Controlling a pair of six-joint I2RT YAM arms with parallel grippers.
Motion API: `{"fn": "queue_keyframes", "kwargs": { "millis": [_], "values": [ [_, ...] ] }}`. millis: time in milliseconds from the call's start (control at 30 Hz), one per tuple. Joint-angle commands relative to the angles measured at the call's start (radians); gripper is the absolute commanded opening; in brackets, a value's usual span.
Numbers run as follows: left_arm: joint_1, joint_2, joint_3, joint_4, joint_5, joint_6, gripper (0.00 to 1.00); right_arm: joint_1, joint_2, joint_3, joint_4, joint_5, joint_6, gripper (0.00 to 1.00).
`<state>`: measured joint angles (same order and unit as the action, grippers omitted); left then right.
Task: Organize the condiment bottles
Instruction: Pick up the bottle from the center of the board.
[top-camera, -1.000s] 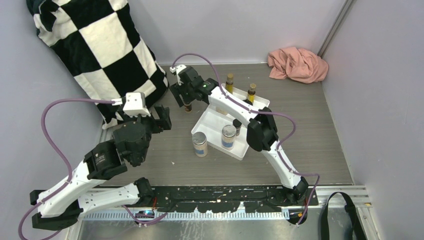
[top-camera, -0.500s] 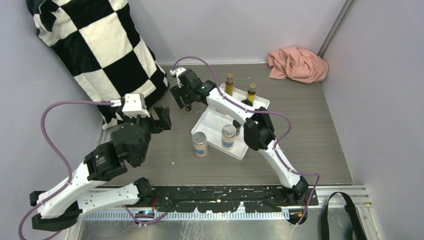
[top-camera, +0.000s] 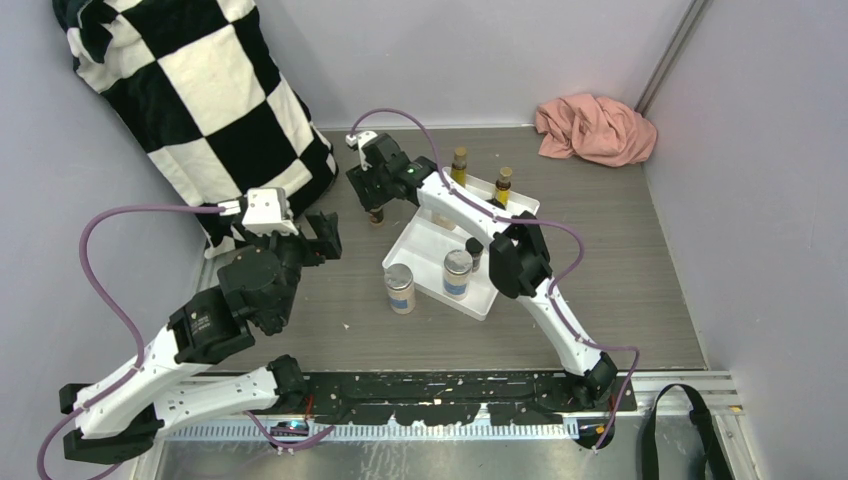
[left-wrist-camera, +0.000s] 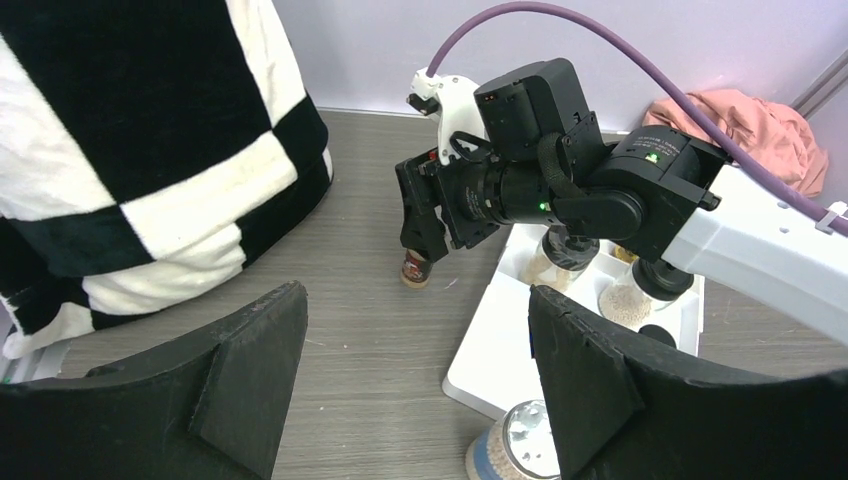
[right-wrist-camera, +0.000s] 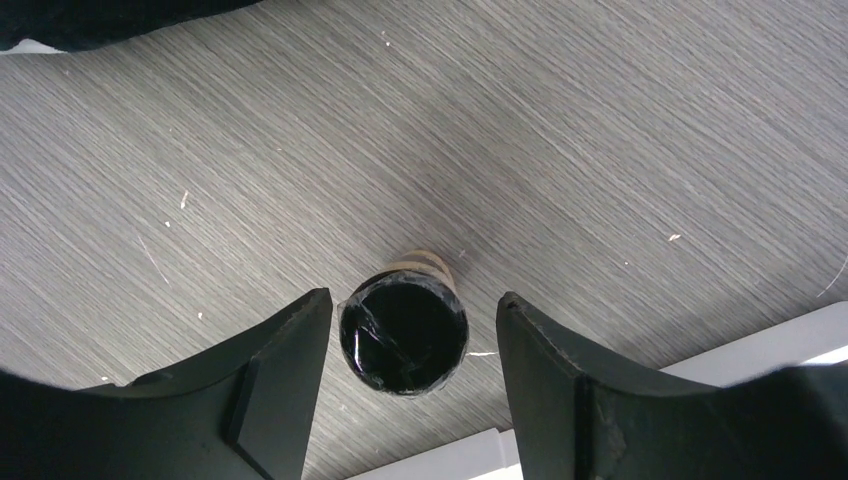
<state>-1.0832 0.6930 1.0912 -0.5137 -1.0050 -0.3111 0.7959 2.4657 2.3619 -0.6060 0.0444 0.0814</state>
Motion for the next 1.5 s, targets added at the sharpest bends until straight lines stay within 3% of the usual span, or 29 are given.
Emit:
{"fn": "queue_keyframes", "kwargs": {
  "millis": [0, 267, 533, 800, 1000, 1467],
  "values": [
    [0.004, -0.013, -0.004, 0.065, -0.01, 0.011, 0.82, -0.009, 0.012, 0.055, 0.028, -0.022, 0.005, 0.66],
    [0.004, -0.009, -0.007, 0.076, -0.012, 0.02, 0.82, -0.013, 0.026, 0.07, 0.018, -0.031, 0.008, 0.6],
    [0.003, -0.011, -0.01, 0.078, -0.012, 0.02, 0.82, -0.015, 0.025, 0.063, 0.005, -0.031, 0.015, 0.46],
    [0.004, -0.012, -0.002, 0.064, -0.009, 0.006, 0.82, -0.015, 0.01, 0.049, -0.004, -0.031, 0.019, 0.17],
    [0.004, -0.012, 0.005, 0.049, -0.009, -0.008, 0.82, -0.014, -0.009, 0.049, -0.014, -0.031, 0.015, 0.02],
    [0.004, -0.015, 0.013, 0.034, -0.014, -0.017, 0.82, -0.015, -0.07, 0.071, -0.047, -0.027, -0.009, 0.01]
  ]
}}
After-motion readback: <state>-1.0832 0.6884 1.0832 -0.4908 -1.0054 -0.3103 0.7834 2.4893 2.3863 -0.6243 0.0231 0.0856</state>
